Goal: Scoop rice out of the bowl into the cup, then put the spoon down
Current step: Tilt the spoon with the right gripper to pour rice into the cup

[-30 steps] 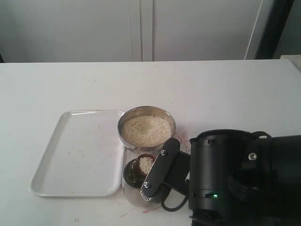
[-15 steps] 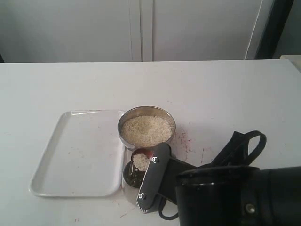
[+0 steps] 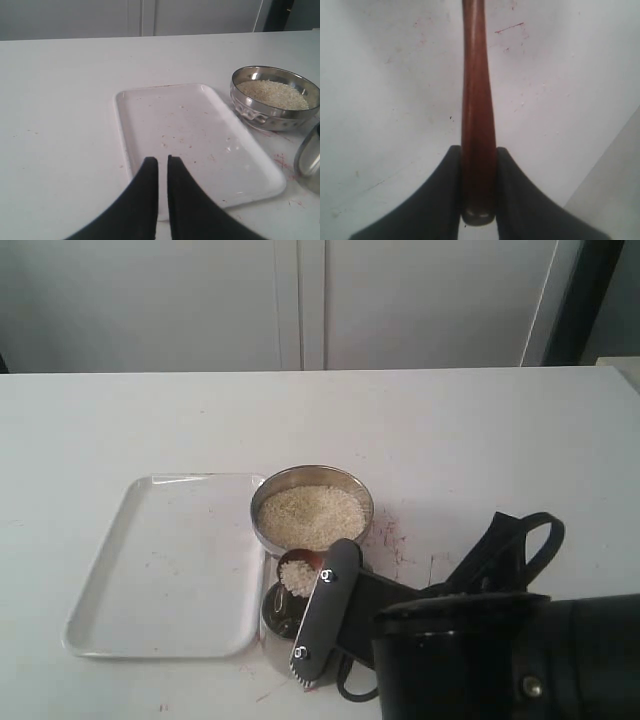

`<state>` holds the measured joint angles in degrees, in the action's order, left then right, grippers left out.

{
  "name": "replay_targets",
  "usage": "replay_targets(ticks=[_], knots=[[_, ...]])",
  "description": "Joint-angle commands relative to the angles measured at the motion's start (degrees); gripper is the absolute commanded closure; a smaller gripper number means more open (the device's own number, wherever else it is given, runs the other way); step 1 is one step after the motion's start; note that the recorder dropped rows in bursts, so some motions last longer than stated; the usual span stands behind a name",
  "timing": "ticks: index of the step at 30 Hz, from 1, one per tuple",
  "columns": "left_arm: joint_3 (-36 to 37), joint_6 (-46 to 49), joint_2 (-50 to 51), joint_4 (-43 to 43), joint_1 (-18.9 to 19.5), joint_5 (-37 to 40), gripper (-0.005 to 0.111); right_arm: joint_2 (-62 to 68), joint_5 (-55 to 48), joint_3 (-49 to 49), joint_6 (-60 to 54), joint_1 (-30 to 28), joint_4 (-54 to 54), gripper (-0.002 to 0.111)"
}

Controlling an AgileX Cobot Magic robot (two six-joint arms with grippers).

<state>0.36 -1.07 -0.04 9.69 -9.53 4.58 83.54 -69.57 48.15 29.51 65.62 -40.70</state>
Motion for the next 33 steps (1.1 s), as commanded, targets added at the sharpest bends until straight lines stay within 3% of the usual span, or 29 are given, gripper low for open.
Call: replay_targets(ticks=[1,22,33], knots=[[-0.4,0.0,0.0,0.4,-0.3,-0.2,0.092,0.0,-0.4,-0.2,0.7,0.1,-1.7,0.108],[-0.4,0.0,0.0,0.4,-0.3,-0.2,0.092,0.0,-0.4,-2.8,-3.8,0.1,-5.9,0.108],[-0.4,0.0,0.0,0.4,-0.3,-0.2,0.092,0.0,-0.4,-6.9,1.8,0.1,-11.1,0.108]])
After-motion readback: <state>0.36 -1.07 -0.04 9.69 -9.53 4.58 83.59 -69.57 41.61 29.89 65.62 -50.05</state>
